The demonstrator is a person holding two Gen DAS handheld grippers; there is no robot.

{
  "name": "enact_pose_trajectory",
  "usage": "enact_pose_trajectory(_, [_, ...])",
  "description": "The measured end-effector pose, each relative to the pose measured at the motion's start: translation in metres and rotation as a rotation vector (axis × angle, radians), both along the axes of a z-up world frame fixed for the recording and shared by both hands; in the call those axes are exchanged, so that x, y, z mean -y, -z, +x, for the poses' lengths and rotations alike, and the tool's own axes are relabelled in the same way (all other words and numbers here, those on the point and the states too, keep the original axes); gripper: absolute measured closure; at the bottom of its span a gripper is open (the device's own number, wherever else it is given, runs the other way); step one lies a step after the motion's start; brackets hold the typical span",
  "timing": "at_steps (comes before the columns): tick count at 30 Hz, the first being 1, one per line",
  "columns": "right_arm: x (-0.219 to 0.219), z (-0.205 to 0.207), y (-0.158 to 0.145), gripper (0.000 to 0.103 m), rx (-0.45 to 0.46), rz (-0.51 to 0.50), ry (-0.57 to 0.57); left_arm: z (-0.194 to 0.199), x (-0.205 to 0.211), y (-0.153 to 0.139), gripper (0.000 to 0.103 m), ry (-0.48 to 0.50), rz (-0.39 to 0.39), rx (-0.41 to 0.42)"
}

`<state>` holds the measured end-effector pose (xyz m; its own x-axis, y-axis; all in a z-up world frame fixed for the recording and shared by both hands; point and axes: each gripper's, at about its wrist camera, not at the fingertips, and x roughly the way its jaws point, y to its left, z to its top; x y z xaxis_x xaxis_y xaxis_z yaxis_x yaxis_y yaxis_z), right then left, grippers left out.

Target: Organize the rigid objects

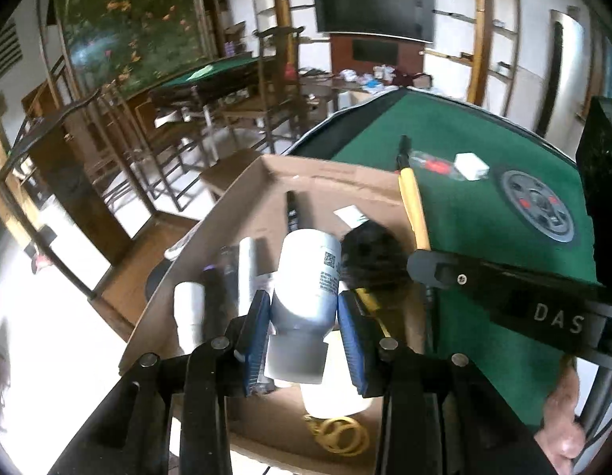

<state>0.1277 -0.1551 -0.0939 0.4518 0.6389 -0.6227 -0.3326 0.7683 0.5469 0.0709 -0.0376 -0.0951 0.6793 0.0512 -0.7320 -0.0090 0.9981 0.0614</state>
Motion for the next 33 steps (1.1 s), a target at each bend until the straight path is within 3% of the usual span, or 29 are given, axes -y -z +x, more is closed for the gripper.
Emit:
enact_pose_trajectory(8, [-0.022, 0.013, 0.025, 0.093, -0.043, -0.068, 0.024, 0.016, -0.021, 0.027, 0.066, -0.037, 0.0, -0.05])
enact_pose_trajectory(14, [-0.032, 0.009, 0.024, 0.091, -0.017, -0.116, 0.04, 0.019, -0.038, 0.03, 0.063, -0.065, -0.068, -0.031])
enact_pose_trajectory(15, [-0.032, 0.01, 0.023, 0.083, -0.012, -0.118, 0.045, 0.019, -0.039, 0.029, 0.058, -0.07, -0.076, -0.031])
enact_pose_trajectory(16, [-0.031, 0.008, 0.022, 0.066, -0.008, -0.116, 0.052, 0.017, -0.04, 0.026, 0.043, -0.072, -0.079, -0.025])
enact_pose_trajectory(17, [-0.028, 0.005, 0.02, 0.056, 0.002, -0.103, 0.065, 0.014, -0.04, 0.021, 0.026, -0.071, -0.081, 0.001])
enact_pose_trajectory(18, [-0.025, 0.001, 0.017, 0.043, 0.018, -0.087, 0.079, 0.008, -0.04, 0.015, 0.019, -0.072, -0.074, 0.046])
enact_pose_trajectory(19, [-0.022, -0.003, 0.013, 0.038, 0.034, -0.075, 0.091, 0.002, -0.039, 0.01, 0.006, -0.077, -0.059, 0.087])
enact_pose_trajectory(20, [-0.018, -0.011, 0.007, 0.036, 0.054, -0.066, 0.108, -0.006, -0.038, 0.004, 0.001, -0.087, -0.034, 0.133])
enact_pose_trajectory(25, [-0.016, -0.043, -0.01, 0.022, 0.122, -0.104, 0.162, -0.025, -0.044, -0.008, 0.0, -0.103, -0.01, 0.157])
enact_pose_trajectory(33, [-0.029, -0.076, -0.014, 0.019, 0.158, -0.215, 0.156, -0.036, -0.058, -0.005, 0.0, -0.151, -0.012, 0.126])
